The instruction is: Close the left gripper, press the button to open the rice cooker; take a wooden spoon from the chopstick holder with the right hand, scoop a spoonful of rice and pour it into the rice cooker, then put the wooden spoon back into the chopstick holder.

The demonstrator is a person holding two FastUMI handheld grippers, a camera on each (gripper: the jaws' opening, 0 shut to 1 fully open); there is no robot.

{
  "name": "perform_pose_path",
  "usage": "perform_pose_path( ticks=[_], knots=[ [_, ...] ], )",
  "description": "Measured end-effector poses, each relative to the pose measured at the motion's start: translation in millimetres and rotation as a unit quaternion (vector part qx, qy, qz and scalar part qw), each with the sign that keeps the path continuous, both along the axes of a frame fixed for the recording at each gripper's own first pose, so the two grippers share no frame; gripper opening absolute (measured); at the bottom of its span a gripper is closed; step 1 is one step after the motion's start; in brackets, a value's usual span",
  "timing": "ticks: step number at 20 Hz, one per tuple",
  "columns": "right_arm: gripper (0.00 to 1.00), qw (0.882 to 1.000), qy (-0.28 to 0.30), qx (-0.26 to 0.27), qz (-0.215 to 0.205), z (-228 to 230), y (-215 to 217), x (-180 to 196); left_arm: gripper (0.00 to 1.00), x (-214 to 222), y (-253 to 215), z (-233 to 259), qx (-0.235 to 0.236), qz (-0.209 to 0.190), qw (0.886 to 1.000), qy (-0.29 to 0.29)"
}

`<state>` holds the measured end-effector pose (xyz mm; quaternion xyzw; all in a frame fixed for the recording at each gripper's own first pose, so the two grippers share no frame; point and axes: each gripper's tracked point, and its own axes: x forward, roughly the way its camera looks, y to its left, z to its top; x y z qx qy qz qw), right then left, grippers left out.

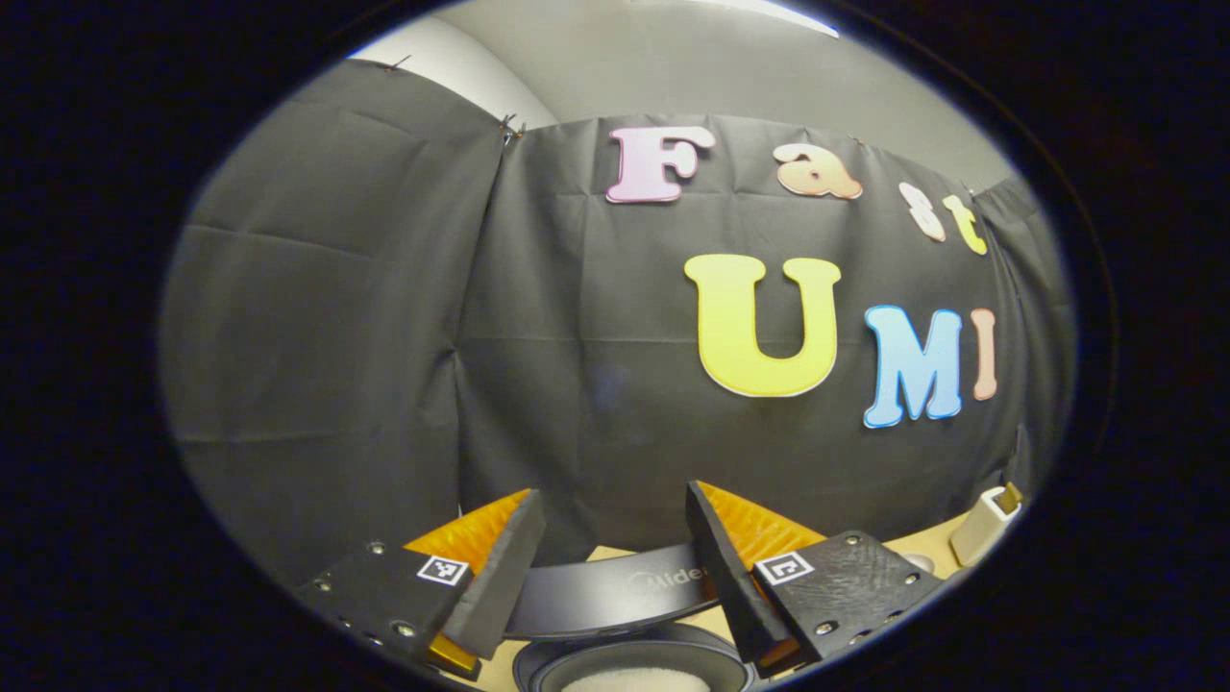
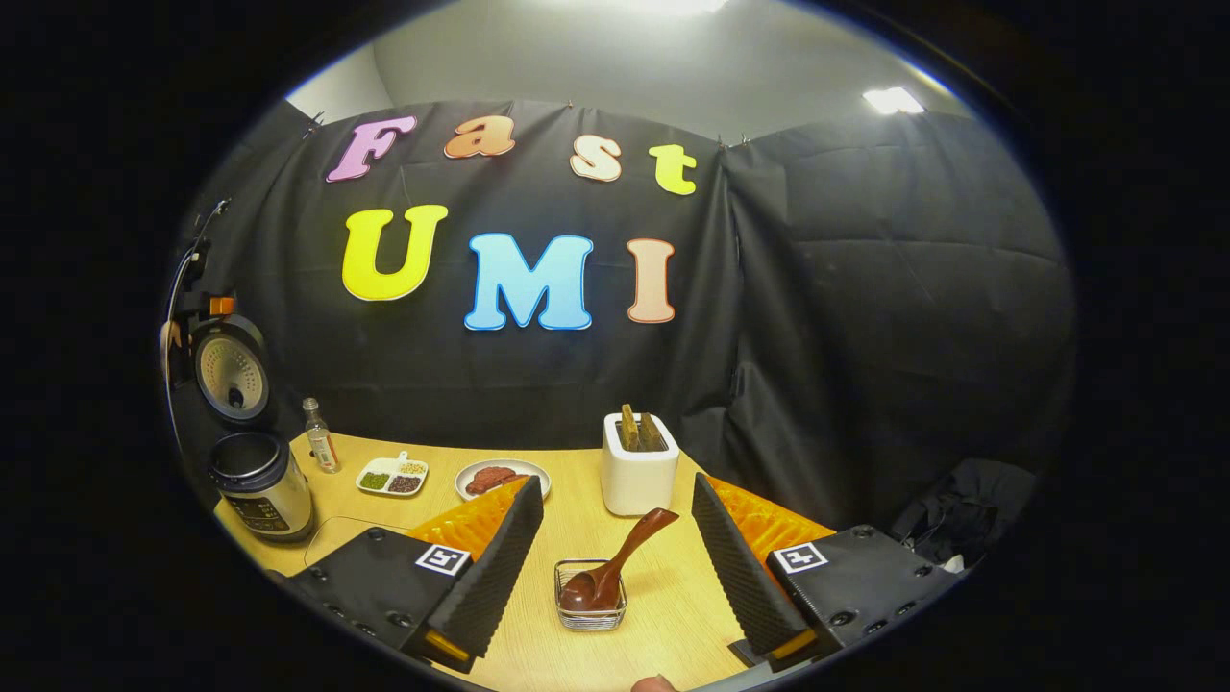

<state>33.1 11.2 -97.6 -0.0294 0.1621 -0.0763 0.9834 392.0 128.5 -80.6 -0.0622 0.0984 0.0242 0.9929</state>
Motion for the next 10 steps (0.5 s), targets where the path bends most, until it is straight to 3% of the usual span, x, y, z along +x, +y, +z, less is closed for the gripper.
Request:
perform_pose_path(
  ticks=[4, 5, 6, 7, 8, 10],
  knots=[
    [0.99, 1.000, -0.001, 0.006, 0.013, -1, -6, -3, 0.91, -23, -11, -6, -0.002, -0.003, 1.000, 0.013],
    [0.94, 1.000, 0.000, 0.009, 0.016, -1, -8, -4, 0.91, -29, -13, -7, -0.002, -0.004, 1.000, 0.016],
    [0.99, 1.000, -0.001, 0.011, 0.019, -1, -9, -4, 0.91, -34, -15, -9, -0.002, -0.005, 1.000, 0.019],
    [0.94, 1.000, -0.001, 0.013, 0.023, 0, -11, -5, 0.91, -39, -18, -11, -0.002, -0.006, 1.000, 0.021],
    [0.99, 1.000, -0.002, 0.014, 0.026, 0, -12, -6, 0.91, -44, -21, -13, -0.002, -0.007, 1.000, 0.023],
    [0.99, 0.999, -0.002, 0.014, 0.033, 2, -15, -8, 0.91, -55, -26, -17, -0.001, -0.008, 1.000, 0.025]
  ],
)
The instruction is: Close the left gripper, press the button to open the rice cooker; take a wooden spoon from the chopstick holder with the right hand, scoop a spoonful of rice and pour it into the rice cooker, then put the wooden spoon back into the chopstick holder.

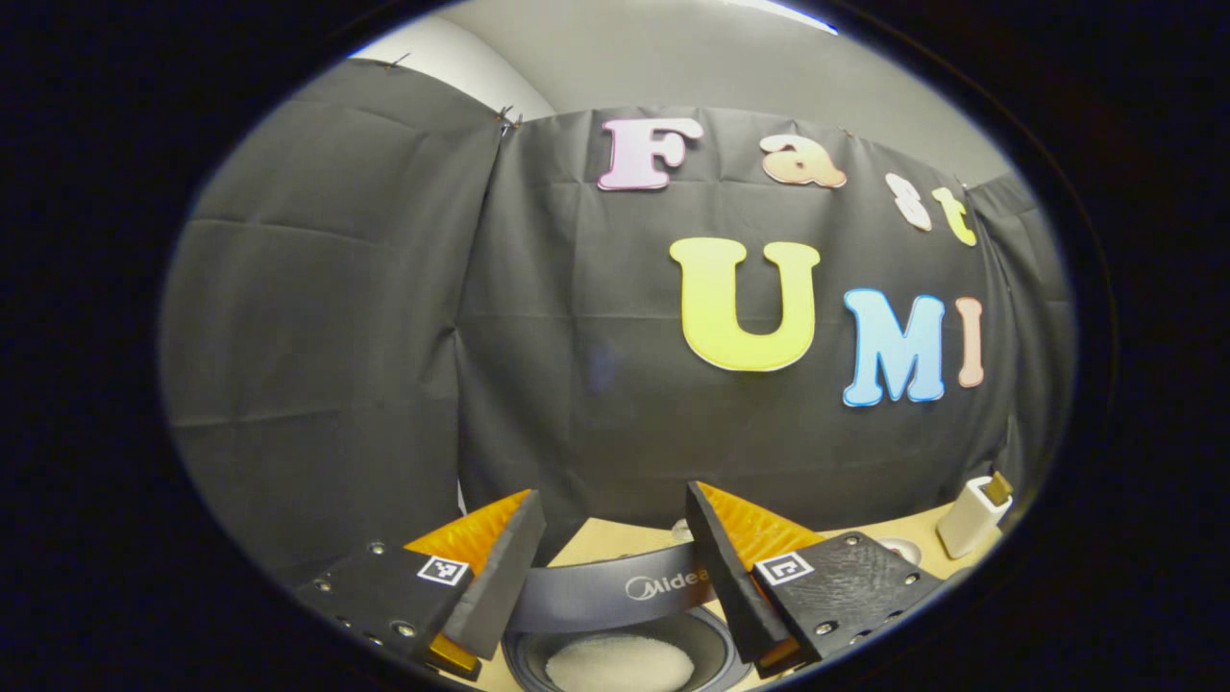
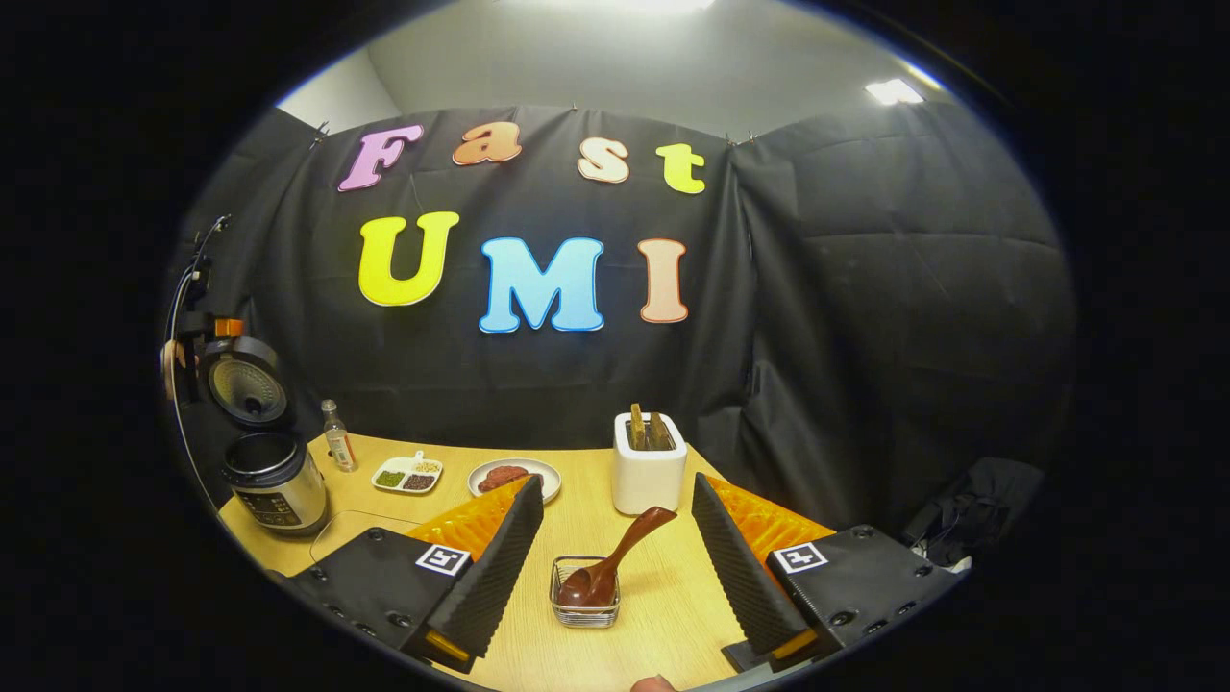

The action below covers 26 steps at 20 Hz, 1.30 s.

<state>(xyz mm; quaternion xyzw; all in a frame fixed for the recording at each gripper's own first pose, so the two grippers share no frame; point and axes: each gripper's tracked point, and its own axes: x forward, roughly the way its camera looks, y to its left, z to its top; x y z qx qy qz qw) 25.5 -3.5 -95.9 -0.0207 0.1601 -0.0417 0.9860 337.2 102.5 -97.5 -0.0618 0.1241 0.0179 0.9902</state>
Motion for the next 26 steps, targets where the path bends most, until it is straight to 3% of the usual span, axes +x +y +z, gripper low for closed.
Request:
perform_pose_path(
  ticks=[2, 4, 5, 6, 9, 10, 11, 13, 15, 16, 26],
  knots=[
    [0.98, 1.000, 0.001, 0.001, 0.005, -1, -3, -1, 0.94, -9, -3, -3, 0.000, -0.001, 1.000, 0.003],
    [0.99, 1.000, 0.002, 0.005, 0.012, -1, -3, -3, 0.91, -19, -8, -11, 0.000, -0.002, 1.000, 0.005],
    [0.94, 1.000, 0.002, 0.007, 0.015, -2, -3, -5, 0.91, -25, -10, -13, 0.001, -0.003, 1.000, 0.005],
    [0.98, 1.000, 0.002, 0.008, 0.018, -2, -3, -5, 0.91, -31, -12, -16, 0.002, -0.005, 1.000, 0.005],
    [0.94, 1.000, 0.002, 0.008, 0.023, -3, -8, -8, 0.91, -45, -20, -26, 0.004, -0.009, 1.000, 0.008],
    [0.99, 1.000, 0.002, 0.010, 0.024, -3, -9, -8, 0.91, -50, -22, -29, 0.004, -0.010, 1.000, 0.010],
    [0.94, 1.000, 0.002, 0.012, 0.025, -2, -10, -9, 0.91, -53, -24, -32, 0.003, -0.011, 1.000, 0.012],
    [0.99, 1.000, 0.002, 0.014, 0.025, -2, -13, -11, 0.91, -61, -26, -38, 0.002, -0.012, 1.000, 0.016],
    [0.94, 1.000, 0.003, 0.016, 0.025, -2, -16, -14, 0.91, -67, -32, -45, 0.005, -0.014, 1.000, 0.018],
    [0.99, 1.000, 0.004, 0.016, 0.025, -3, -17, -15, 0.91, -72, -34, -48, 0.005, -0.014, 1.000, 0.019],
    [0.99, 0.999, 0.009, 0.015, 0.037, -5, -23, -17, 0.91, -103, -53, -95, 0.004, -0.020, 0.999, 0.047]
  ],
)
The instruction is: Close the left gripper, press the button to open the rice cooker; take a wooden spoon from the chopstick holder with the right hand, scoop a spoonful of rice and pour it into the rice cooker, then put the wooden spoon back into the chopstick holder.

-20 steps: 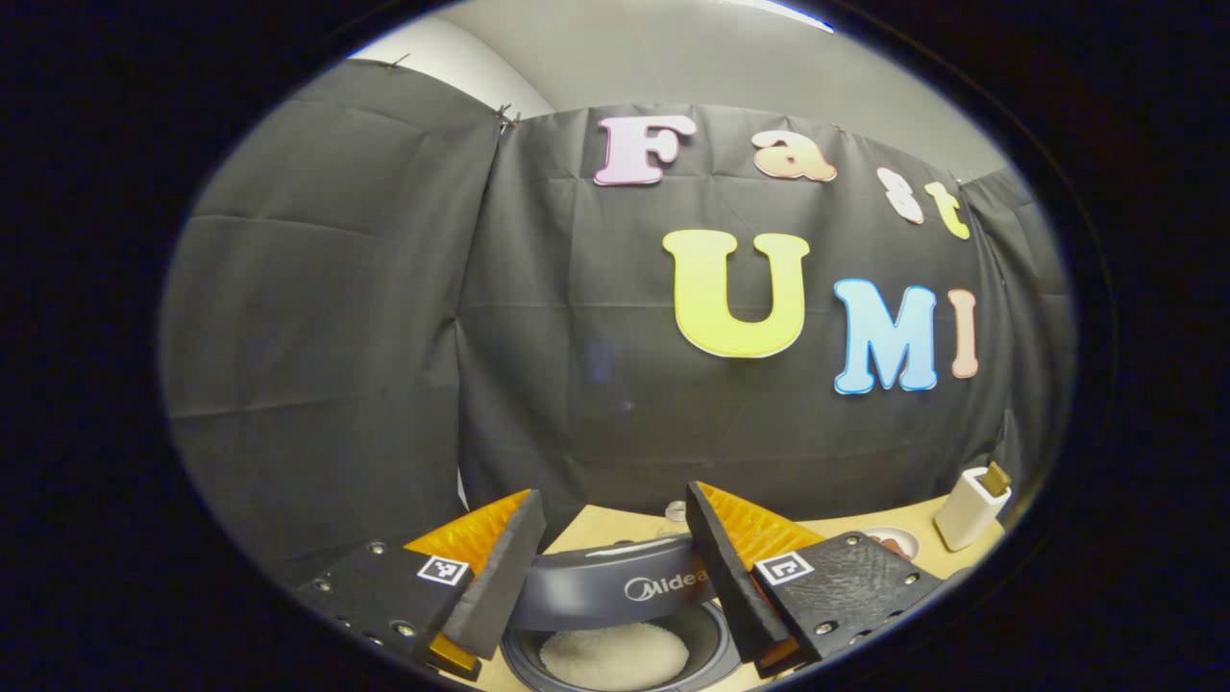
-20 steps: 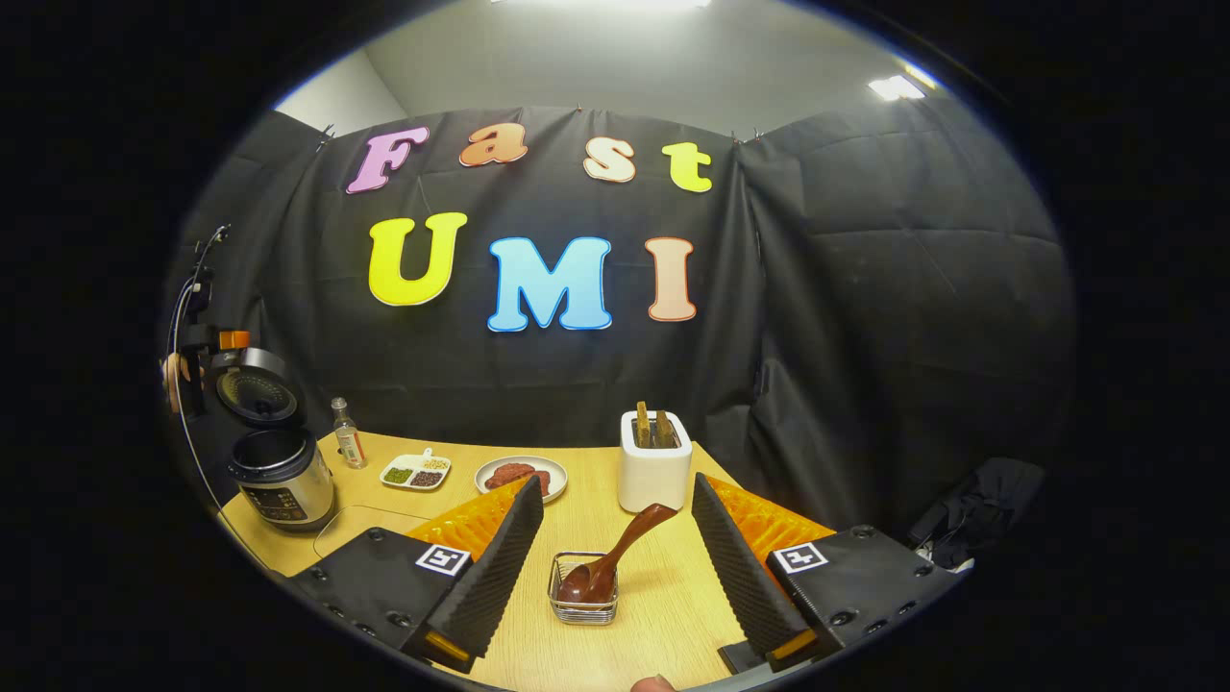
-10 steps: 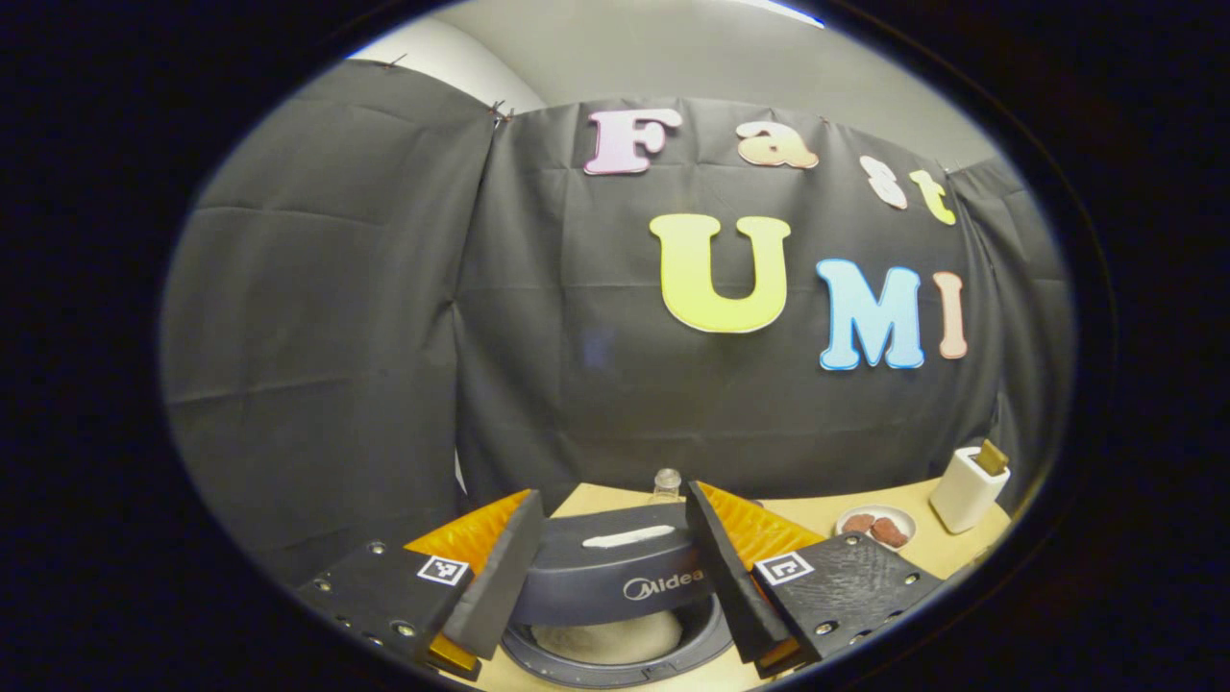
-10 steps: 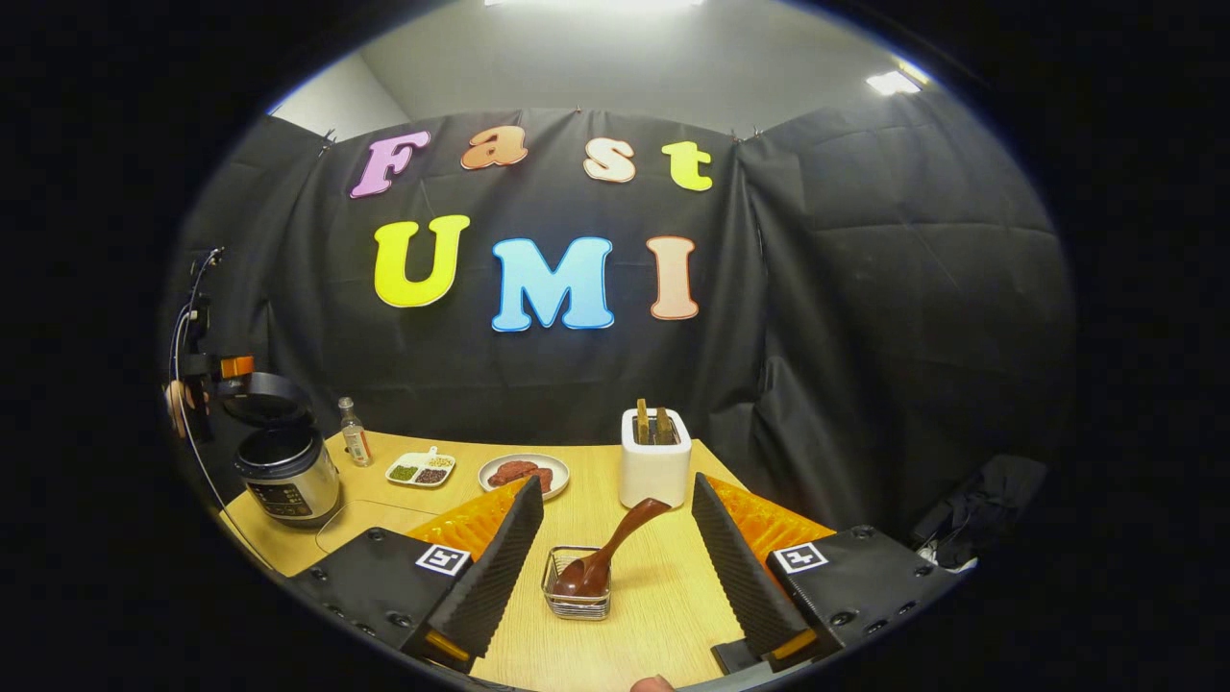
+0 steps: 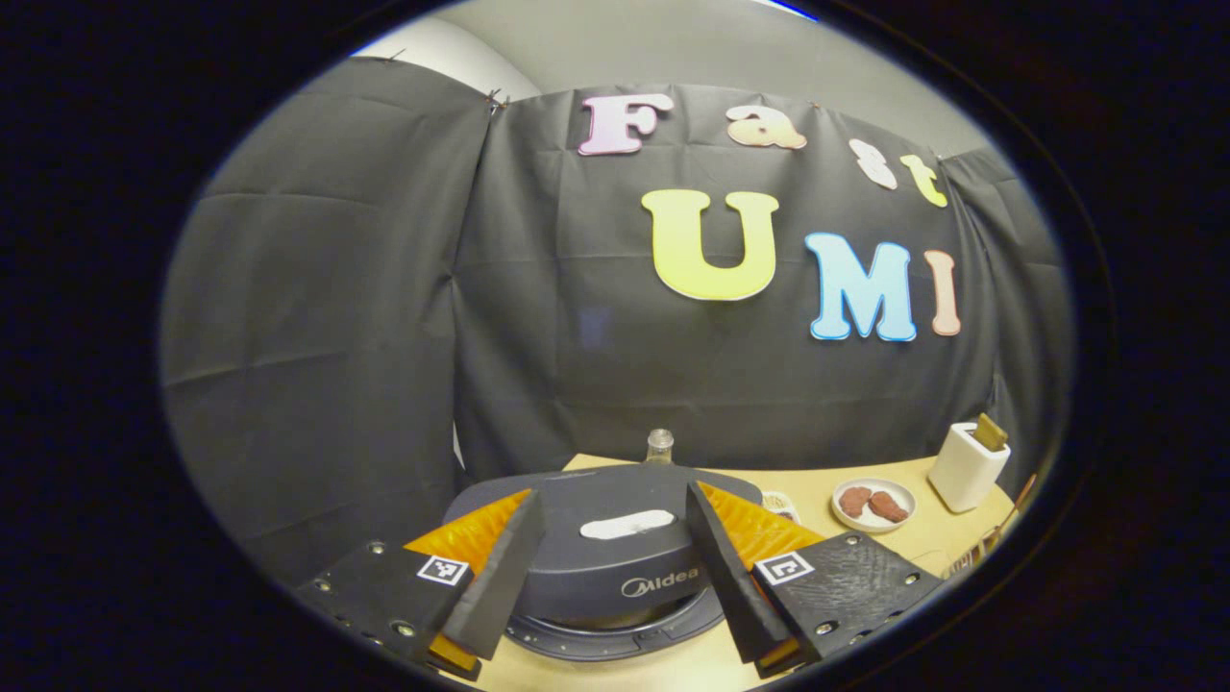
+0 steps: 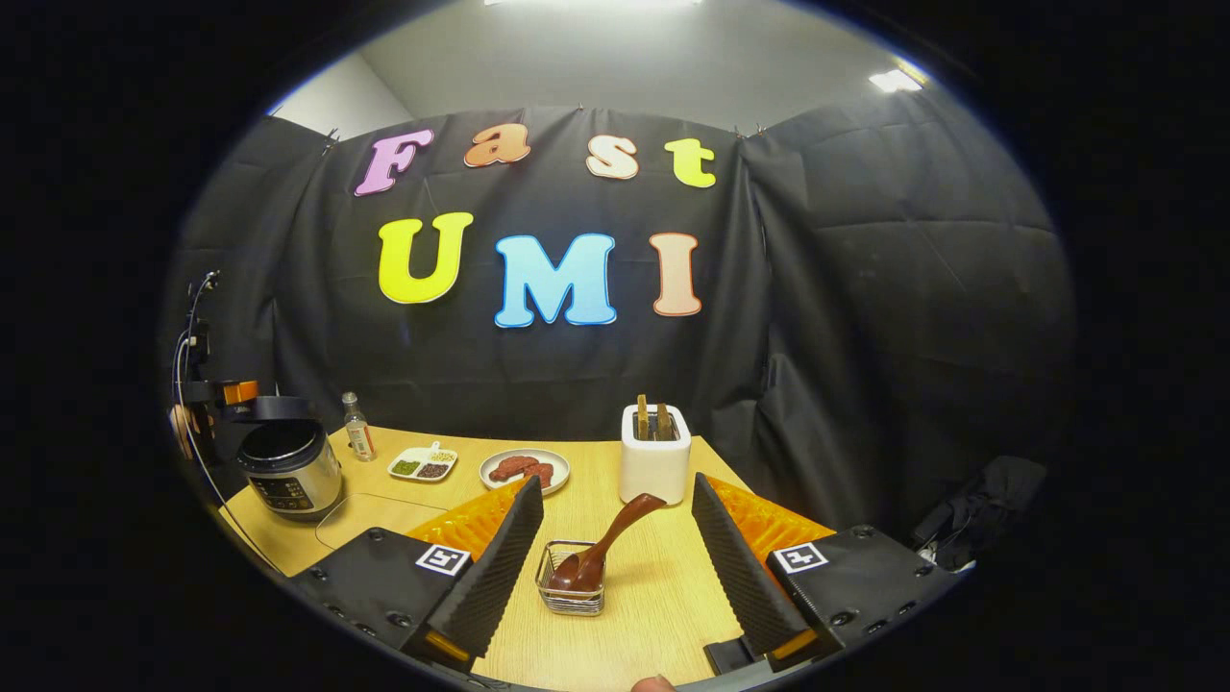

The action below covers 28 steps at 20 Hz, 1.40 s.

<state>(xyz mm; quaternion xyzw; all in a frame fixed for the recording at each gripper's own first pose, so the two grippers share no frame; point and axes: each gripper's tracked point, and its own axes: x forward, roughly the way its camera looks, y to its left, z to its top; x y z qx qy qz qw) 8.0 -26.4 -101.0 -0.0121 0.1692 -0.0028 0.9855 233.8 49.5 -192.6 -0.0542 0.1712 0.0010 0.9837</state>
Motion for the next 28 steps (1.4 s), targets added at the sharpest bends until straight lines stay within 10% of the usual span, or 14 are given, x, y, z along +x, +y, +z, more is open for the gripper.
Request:
perform_pose_path(
  ticks=[28],
  knots=[
    [0.99, 1.000, 0.009, 0.005, 0.002, -9, -7, 0, 0.93, -41, -19, -70, 0.029, 0.013, 0.999, 0.026]
  ],
)
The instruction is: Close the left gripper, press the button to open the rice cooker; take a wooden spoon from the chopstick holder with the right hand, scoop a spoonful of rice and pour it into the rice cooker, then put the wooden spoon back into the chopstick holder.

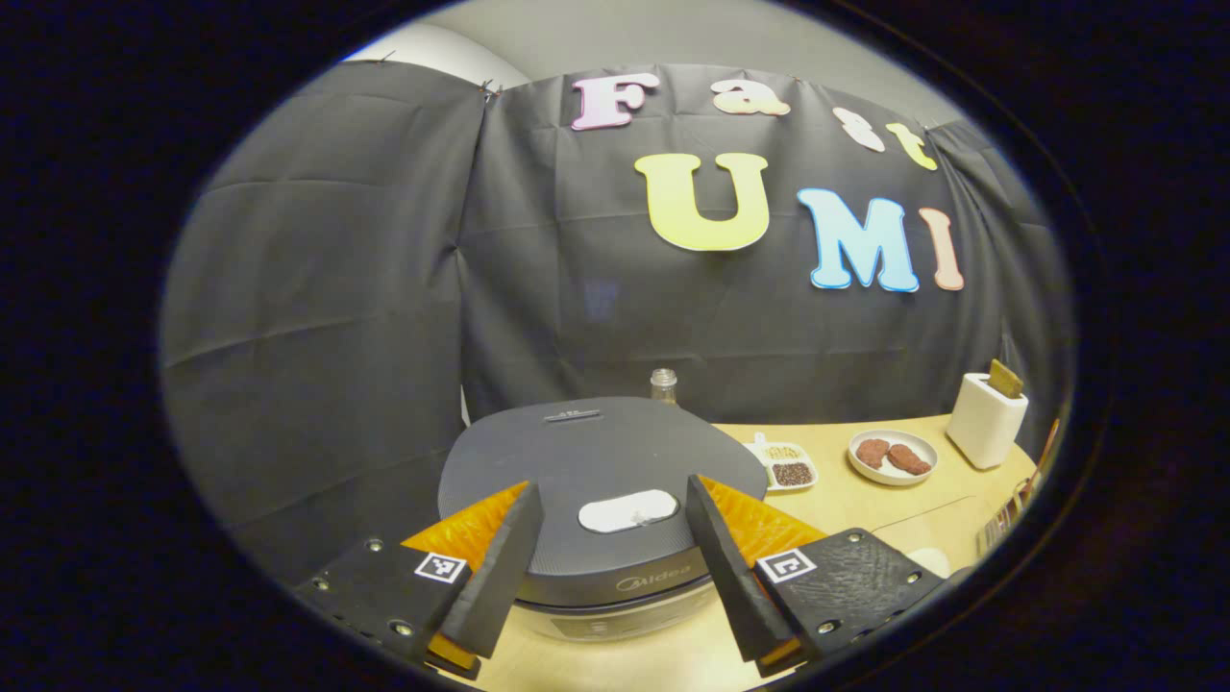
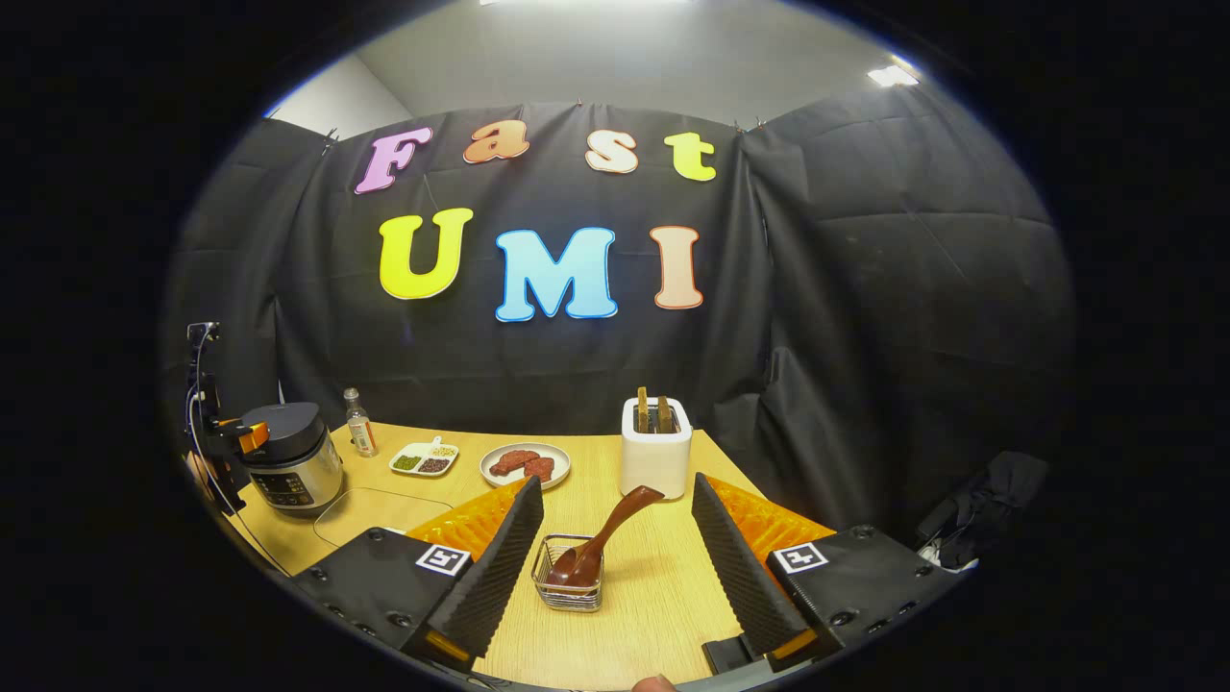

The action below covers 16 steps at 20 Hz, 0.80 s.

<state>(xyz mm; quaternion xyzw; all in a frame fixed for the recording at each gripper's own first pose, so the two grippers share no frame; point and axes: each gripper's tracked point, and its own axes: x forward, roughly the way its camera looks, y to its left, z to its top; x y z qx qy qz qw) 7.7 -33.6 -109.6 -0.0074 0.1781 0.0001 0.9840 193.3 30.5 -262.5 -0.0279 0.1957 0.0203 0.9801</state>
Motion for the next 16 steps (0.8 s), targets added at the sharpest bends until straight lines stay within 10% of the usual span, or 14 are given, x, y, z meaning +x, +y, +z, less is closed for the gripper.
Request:
perform_pose_path(
  ticks=[8, 16],
  knots=[
    [0.99, 1.000, -0.007, 0.001, 0.011, 6, 5, 4, 0.94, -4, -3, -6, 0.016, 0.009, 0.999, -0.034],
    [0.98, 0.997, -0.051, 0.029, 0.044, 36, 14, 15, 0.89, -22, -21, 101, 0.019, 0.001, 0.996, -0.088]
  ],
)
